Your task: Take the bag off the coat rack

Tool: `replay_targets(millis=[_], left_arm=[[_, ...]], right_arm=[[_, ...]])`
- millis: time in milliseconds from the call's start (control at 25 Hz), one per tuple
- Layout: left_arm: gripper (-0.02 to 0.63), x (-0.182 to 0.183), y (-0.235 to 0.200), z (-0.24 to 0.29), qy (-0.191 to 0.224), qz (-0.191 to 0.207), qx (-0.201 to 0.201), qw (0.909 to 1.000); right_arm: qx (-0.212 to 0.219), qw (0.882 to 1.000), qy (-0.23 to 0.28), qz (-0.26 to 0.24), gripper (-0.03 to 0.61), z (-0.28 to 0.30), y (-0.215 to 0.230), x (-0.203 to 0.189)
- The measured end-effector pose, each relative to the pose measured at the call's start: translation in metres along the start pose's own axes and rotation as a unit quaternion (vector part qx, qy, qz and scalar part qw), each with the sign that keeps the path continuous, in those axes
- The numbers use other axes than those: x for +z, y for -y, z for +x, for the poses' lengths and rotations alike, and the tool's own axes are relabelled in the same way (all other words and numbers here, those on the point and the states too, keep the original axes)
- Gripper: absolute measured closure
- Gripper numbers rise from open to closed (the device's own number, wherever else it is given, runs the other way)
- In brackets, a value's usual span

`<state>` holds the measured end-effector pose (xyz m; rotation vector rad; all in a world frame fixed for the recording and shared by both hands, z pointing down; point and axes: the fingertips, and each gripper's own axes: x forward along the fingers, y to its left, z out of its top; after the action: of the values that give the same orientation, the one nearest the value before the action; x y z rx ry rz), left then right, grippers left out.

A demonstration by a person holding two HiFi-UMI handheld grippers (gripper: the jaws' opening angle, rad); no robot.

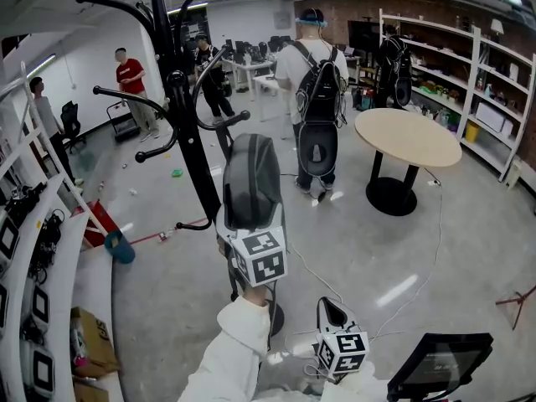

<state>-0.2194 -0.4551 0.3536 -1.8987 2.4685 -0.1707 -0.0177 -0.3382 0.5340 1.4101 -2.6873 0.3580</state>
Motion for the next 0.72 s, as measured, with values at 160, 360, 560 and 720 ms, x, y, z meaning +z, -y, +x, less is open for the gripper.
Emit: replay_targets(millis=[160, 360, 560, 720], left_arm=[[0.133, -0.004, -0.004, 0.003, 0.002, 0.003, 0.012, 0.9999], [0.198, -0.005, -0.006, 0.0, 0.007, 0.006, 0.03, 0.9995], [0.293, -0.004, -0.01, -0.002, 0.012, 0.019, 0.049, 0.9985], [0.35, -0.005, -0.011, -0.001, 0.014, 0.024, 0.049, 0.9984]], right_arm=[[0.0, 1.0, -0.003, 0.004, 0.568, 0.003, 0.001, -0.002], [-0.002, 1.0, -0.005, 0.007, 0.568, 0.009, 0.004, -0.003], [-0.005, 1.0, -0.003, 0.01, 0.568, 0.015, 0.008, -0.001], [-0.005, 1.0, -0.007, 0.014, 0.568, 0.02, 0.009, -0.004]])
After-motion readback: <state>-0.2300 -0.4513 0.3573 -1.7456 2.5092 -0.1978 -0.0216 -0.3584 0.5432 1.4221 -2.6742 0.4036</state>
